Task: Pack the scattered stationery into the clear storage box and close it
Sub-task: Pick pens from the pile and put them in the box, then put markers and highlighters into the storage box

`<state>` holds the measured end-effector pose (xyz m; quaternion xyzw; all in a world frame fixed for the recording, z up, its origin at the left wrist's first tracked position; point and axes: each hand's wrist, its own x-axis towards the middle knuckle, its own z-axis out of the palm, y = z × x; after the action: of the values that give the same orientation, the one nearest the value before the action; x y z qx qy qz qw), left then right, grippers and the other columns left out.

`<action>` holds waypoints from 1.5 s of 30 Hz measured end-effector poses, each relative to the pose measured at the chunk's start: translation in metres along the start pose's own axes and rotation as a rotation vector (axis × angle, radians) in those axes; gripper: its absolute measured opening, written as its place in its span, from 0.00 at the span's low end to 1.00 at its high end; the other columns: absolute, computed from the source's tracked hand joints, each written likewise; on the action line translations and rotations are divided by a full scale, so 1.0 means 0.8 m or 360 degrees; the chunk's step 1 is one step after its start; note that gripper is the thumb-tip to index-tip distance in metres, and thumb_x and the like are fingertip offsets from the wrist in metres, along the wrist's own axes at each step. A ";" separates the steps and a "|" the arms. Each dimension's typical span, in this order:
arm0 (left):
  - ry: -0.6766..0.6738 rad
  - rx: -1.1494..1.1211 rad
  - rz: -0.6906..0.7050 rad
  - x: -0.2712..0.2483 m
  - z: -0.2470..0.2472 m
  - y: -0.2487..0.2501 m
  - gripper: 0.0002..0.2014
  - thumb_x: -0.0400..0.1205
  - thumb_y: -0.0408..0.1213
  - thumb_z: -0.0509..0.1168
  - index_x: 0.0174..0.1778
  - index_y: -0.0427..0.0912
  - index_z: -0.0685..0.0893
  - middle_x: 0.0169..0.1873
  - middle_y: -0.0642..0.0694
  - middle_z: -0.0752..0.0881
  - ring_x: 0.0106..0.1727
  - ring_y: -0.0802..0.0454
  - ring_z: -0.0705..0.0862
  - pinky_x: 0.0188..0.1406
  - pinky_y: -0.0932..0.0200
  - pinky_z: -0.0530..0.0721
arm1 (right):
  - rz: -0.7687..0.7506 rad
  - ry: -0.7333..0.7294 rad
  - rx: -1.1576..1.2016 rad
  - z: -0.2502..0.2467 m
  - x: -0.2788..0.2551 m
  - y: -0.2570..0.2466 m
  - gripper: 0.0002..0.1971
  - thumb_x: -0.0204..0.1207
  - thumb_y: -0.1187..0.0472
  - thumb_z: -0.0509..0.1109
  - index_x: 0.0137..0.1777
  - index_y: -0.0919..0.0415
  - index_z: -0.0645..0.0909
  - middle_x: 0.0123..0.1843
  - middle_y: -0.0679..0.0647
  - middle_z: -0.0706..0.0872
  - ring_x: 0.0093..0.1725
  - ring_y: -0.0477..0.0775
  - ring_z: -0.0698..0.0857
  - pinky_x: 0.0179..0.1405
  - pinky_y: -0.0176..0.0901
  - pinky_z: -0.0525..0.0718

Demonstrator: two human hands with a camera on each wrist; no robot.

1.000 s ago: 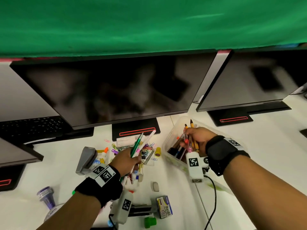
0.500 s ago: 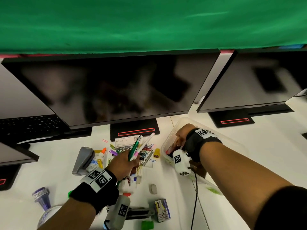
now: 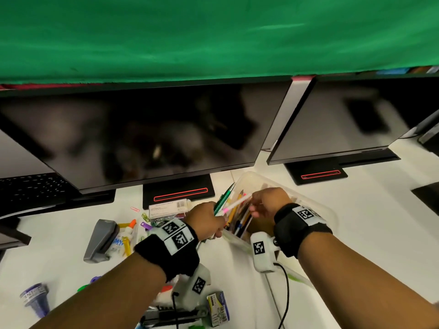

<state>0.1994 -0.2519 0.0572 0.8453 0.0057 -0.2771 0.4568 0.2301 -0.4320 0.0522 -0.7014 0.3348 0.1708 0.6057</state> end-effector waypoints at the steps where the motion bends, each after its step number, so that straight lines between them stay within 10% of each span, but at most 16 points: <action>1: 0.0001 0.0132 0.0022 0.009 0.010 0.015 0.09 0.81 0.37 0.63 0.53 0.38 0.80 0.35 0.42 0.85 0.30 0.47 0.84 0.31 0.60 0.82 | -0.0006 -0.0012 0.0072 -0.009 -0.006 -0.001 0.11 0.80 0.74 0.58 0.38 0.69 0.78 0.32 0.63 0.81 0.27 0.56 0.80 0.17 0.37 0.81; 3: 0.0056 0.0464 0.0070 0.028 0.028 0.041 0.12 0.80 0.38 0.63 0.55 0.37 0.81 0.42 0.40 0.89 0.39 0.43 0.89 0.27 0.64 0.80 | -0.0047 -0.0038 0.0105 -0.025 -0.009 -0.002 0.09 0.80 0.76 0.58 0.43 0.70 0.78 0.32 0.64 0.80 0.28 0.56 0.80 0.20 0.41 0.82; 8: 0.0121 0.0967 0.0089 0.071 0.065 0.064 0.17 0.80 0.42 0.64 0.60 0.35 0.80 0.58 0.36 0.85 0.59 0.37 0.85 0.53 0.53 0.82 | -0.0149 -0.0142 0.0039 -0.054 -0.011 0.009 0.11 0.78 0.75 0.63 0.59 0.68 0.79 0.50 0.65 0.85 0.39 0.57 0.83 0.35 0.45 0.82; 18: 0.0113 0.0775 0.0343 0.052 0.059 0.038 0.17 0.80 0.33 0.61 0.65 0.47 0.81 0.62 0.44 0.85 0.61 0.46 0.83 0.62 0.60 0.79 | -0.0743 -0.0348 -0.1745 -0.059 -0.037 0.035 0.12 0.80 0.56 0.62 0.55 0.59 0.85 0.51 0.56 0.85 0.49 0.53 0.82 0.46 0.39 0.76; 23: 0.0449 0.0341 0.0292 0.012 0.011 -0.009 0.12 0.81 0.29 0.61 0.52 0.47 0.86 0.42 0.53 0.85 0.43 0.57 0.83 0.45 0.66 0.78 | -0.0952 -0.0332 -0.1859 -0.043 -0.059 0.042 0.13 0.75 0.56 0.63 0.55 0.57 0.85 0.56 0.55 0.84 0.53 0.55 0.83 0.57 0.45 0.84; 29: 0.0338 0.0838 -0.0111 -0.005 -0.036 -0.117 0.12 0.80 0.31 0.59 0.54 0.45 0.85 0.53 0.47 0.87 0.53 0.50 0.84 0.50 0.64 0.76 | -0.1345 -0.0457 -0.1732 0.026 -0.096 0.050 0.16 0.80 0.61 0.59 0.64 0.60 0.80 0.63 0.57 0.83 0.61 0.58 0.82 0.62 0.44 0.80; 39: 0.0184 0.0916 -0.0075 -0.011 -0.040 -0.181 0.10 0.78 0.31 0.60 0.52 0.46 0.80 0.53 0.42 0.86 0.55 0.42 0.83 0.46 0.59 0.75 | -0.0894 -0.0672 -0.2089 0.155 -0.035 0.127 0.19 0.80 0.65 0.56 0.68 0.63 0.77 0.70 0.61 0.78 0.66 0.64 0.79 0.65 0.50 0.79; 45: 0.0208 0.0968 -0.0085 -0.024 -0.073 -0.211 0.05 0.78 0.33 0.61 0.42 0.49 0.77 0.51 0.44 0.84 0.48 0.48 0.80 0.43 0.59 0.75 | -0.0702 -0.0401 -0.2014 0.206 -0.009 0.107 0.10 0.79 0.56 0.66 0.49 0.64 0.79 0.64 0.62 0.81 0.64 0.61 0.80 0.59 0.46 0.79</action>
<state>0.1658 -0.1032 -0.0384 0.9587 -0.0258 -0.2232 0.1742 0.1943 -0.2744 -0.0402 -0.9471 -0.0535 0.2867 0.1339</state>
